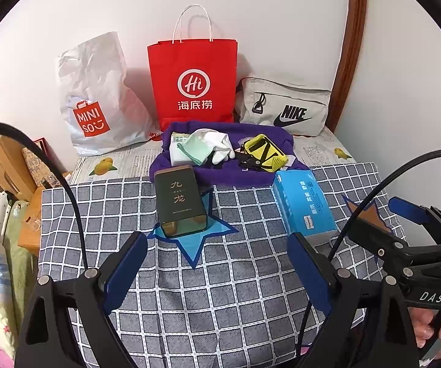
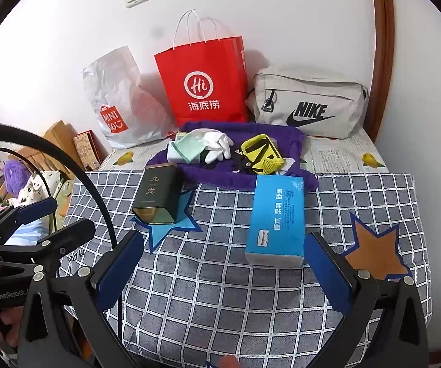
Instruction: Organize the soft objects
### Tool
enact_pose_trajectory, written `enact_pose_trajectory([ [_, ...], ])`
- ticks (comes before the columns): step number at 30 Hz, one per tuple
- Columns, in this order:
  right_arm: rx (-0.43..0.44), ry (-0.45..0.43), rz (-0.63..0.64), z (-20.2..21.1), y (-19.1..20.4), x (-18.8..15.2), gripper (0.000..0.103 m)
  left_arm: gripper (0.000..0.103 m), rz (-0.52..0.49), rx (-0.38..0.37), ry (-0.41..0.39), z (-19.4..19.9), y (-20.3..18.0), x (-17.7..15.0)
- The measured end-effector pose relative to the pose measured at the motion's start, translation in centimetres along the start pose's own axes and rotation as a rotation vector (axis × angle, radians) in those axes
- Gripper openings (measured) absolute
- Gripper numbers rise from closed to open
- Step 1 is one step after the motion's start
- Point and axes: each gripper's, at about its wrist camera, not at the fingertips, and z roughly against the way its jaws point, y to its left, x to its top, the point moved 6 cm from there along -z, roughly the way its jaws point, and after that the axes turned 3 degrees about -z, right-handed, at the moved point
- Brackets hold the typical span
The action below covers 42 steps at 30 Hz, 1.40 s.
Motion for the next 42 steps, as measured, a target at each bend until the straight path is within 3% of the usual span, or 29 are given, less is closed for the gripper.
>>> enact_pose_trajectory([
  [42, -0.004, 0.009, 0.004, 0.32, -0.13, -0.18, 0.103, 0.092, 0.007, -0.008, -0.001, 0.29, -0.34, -0.06],
])
